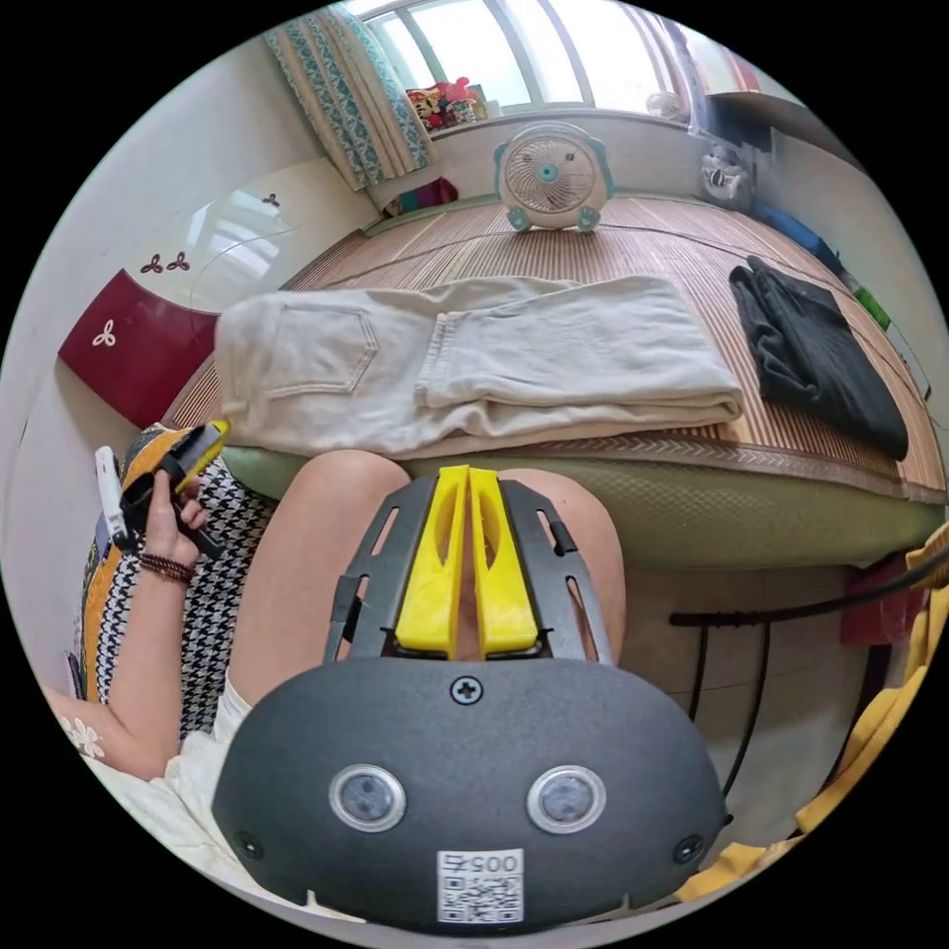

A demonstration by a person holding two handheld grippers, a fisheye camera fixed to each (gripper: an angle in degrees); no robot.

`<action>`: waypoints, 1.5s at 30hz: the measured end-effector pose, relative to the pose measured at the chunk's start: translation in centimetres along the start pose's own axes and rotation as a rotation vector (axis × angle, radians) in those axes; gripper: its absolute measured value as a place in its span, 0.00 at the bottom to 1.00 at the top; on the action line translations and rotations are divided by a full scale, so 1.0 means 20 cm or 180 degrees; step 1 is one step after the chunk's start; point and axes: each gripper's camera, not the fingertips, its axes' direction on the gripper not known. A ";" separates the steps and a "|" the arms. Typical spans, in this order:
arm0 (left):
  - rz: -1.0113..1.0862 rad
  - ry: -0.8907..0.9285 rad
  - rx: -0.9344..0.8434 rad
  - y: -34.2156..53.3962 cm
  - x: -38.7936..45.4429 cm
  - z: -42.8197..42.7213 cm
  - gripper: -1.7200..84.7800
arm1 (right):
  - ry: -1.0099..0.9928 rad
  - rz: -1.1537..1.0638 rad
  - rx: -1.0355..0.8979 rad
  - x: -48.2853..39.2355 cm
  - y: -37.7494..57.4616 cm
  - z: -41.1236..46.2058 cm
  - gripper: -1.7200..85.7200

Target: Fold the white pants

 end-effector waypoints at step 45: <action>0.1528 -0.0184 -0.0608 0.06 0.42 0.68 0.01 | 0.0526 -0.1809 -0.0055 -0.57 -0.49 0.44 0.02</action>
